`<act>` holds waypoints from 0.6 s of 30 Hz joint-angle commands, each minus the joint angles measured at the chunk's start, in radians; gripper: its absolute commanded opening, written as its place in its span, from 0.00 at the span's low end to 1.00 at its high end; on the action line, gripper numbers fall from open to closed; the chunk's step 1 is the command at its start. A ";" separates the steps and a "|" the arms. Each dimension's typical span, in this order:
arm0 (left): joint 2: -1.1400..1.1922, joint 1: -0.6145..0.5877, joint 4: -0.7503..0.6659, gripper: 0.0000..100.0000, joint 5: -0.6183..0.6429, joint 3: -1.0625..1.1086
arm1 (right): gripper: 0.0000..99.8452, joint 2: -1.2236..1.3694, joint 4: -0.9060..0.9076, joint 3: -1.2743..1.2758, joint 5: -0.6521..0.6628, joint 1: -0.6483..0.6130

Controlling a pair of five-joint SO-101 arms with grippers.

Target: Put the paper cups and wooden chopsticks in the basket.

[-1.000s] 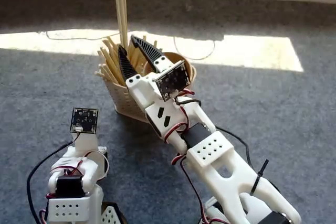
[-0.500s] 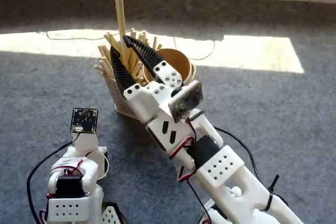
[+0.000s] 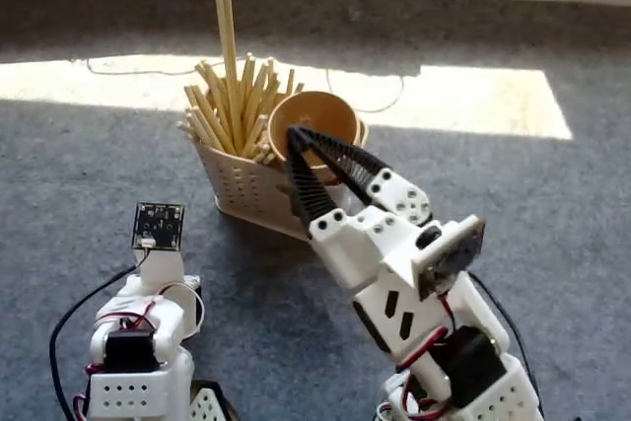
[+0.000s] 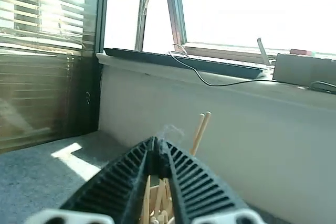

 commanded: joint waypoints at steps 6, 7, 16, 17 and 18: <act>-0.012 0.013 0.005 0.01 0.005 0.018 | 0.01 -0.309 0.130 0.191 0.011 0.194; -0.012 0.013 0.005 0.01 0.005 0.018 | 0.01 -0.351 0.136 0.223 0.011 0.209; -0.012 0.013 0.005 0.01 0.005 0.018 | 0.01 -0.420 0.185 0.377 0.006 0.366; -0.012 0.013 0.005 0.01 0.005 0.018 | 0.01 -0.420 0.186 0.397 0.005 0.378; -0.012 0.013 0.005 0.01 0.005 0.018 | 0.01 -0.421 0.186 0.426 0.005 0.389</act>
